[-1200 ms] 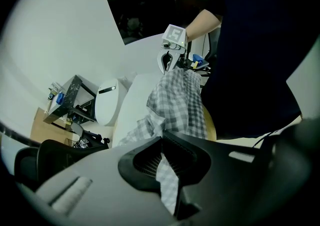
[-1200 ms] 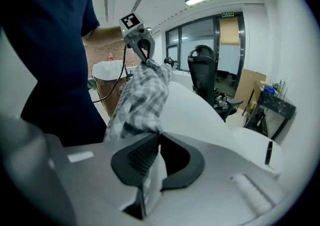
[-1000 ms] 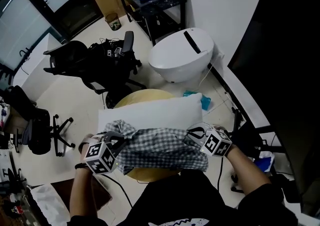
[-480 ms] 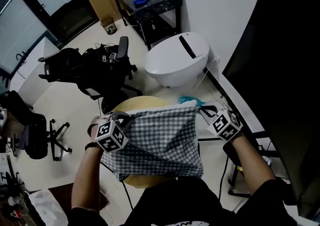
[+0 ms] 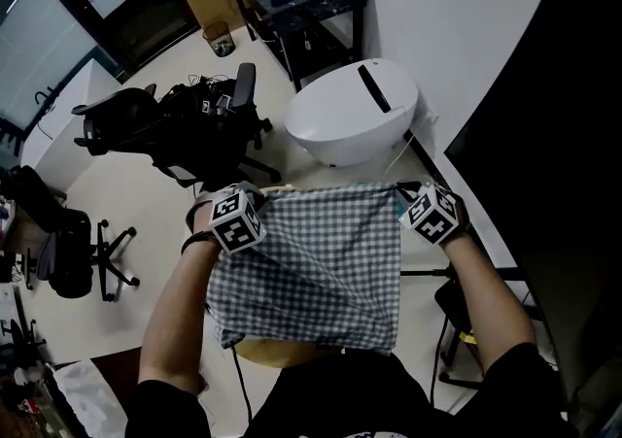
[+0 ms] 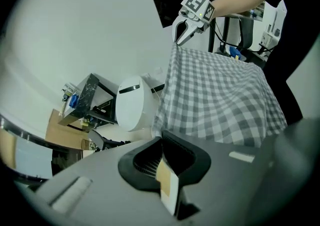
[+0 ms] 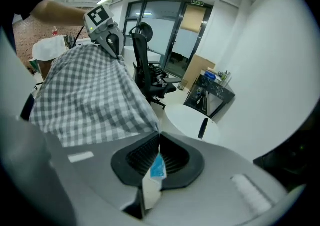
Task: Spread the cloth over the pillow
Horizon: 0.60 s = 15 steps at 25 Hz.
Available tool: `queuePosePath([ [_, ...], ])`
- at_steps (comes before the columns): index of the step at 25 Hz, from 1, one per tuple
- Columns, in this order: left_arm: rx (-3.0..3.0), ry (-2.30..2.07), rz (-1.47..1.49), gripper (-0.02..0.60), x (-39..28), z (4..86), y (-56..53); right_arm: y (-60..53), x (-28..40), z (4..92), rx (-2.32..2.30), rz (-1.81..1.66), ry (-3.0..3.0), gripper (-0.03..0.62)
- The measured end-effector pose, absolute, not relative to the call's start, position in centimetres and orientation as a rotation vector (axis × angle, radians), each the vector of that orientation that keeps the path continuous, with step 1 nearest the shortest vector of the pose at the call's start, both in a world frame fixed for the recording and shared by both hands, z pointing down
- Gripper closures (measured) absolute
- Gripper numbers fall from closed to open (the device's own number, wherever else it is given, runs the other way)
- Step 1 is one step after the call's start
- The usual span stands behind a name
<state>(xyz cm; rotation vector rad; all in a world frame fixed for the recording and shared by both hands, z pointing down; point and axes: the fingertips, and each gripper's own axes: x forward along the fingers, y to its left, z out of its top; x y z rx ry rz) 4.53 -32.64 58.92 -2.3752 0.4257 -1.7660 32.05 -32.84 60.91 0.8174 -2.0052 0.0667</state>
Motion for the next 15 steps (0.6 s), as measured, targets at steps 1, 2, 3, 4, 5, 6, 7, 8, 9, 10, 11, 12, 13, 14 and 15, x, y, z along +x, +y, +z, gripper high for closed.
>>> queuePosePath([
  [1, -2.383, 0.434, -1.773, 0.581, 4.6, 59.0, -33.1, -33.4, 32.2, 61.4, 0.812, 0.077, -1.997, 0.580],
  [2, -2.397, 0.447, -1.779, 0.581, 4.7, 59.0, -33.5, -33.8, 32.2, 61.8, 0.806, 0.089, -1.991, 0.580],
  [3, -2.420, 0.464, -1.786, 0.581, 4.7, 59.0, -33.9, -34.3, 32.2, 62.2, 0.802, 0.102, -1.986, 0.580],
  [4, -2.447, 0.482, -1.795, 0.581, 4.6, 59.1, -34.3, -34.8, 32.2, 62.6, 0.798, 0.113, -1.980, 0.580],
  [5, -2.474, 0.499, -1.808, 0.581, 4.6, 59.4, -34.7, -35.2, 32.2, 63.1, 0.791, 0.122, -1.974, 0.580],
  [6, -2.498, 0.515, -1.825, 0.581, 4.5, 59.8, -35.1, -35.5, 32.2, 63.7, 0.782, 0.130, -1.966, 0.580],
  [7, -2.512, 0.529, -1.847, 0.581, 4.4, 60.3, -35.4, -35.8, 32.1, 64.4, 0.769, 0.139, -1.957, 0.580],
  [8, -2.515, 0.539, -1.875, 0.581, 4.2, 61.0, -35.7, -36.0, 31.9, 65.2, 0.754, 0.148, -1.949, 0.580],
  [9, -2.508, 0.540, -1.906, 0.581, 4.0, 61.8, -35.9, -36.1, 31.8, 65.9, 0.739, 0.156, -1.940, 0.580],
  [10, -2.498, 0.532, -1.938, 0.581, 3.9, 62.7, -35.9, -36.1, 31.6, 66.7, 0.725, 0.162, -1.932, 0.580],
  [11, -2.485, 0.514, -1.970, 0.581, 3.8, 63.6, -35.8, -36.1, 31.4, 67.6, 0.711, 0.170, -1.922, 0.580],
  [12, -2.472, 0.490, -2.000, 0.581, 3.8, 64.4, -35.6, -36.0, 31.3, 68.4, 0.697, 0.180, -1.911, 0.580],
  [13, -2.459, 0.464, -2.030, 0.581, 3.7, 65.3, -35.4, -35.9, 31.1, 69.3, 0.685, 0.194, -1.901, 0.580],
  [14, -2.449, 0.439, -2.057, 0.581, 3.7, 66.1, -35.2, -35.7, 31.0, 70.0, 0.677, 0.208, -1.894, 0.580],
  [15, -2.441, 0.412, -2.076, 0.581, 3.7, 66.7, -34.9, -35.5, 30.8, 70.8, 0.669, 0.220, -1.889, 0.580],
])
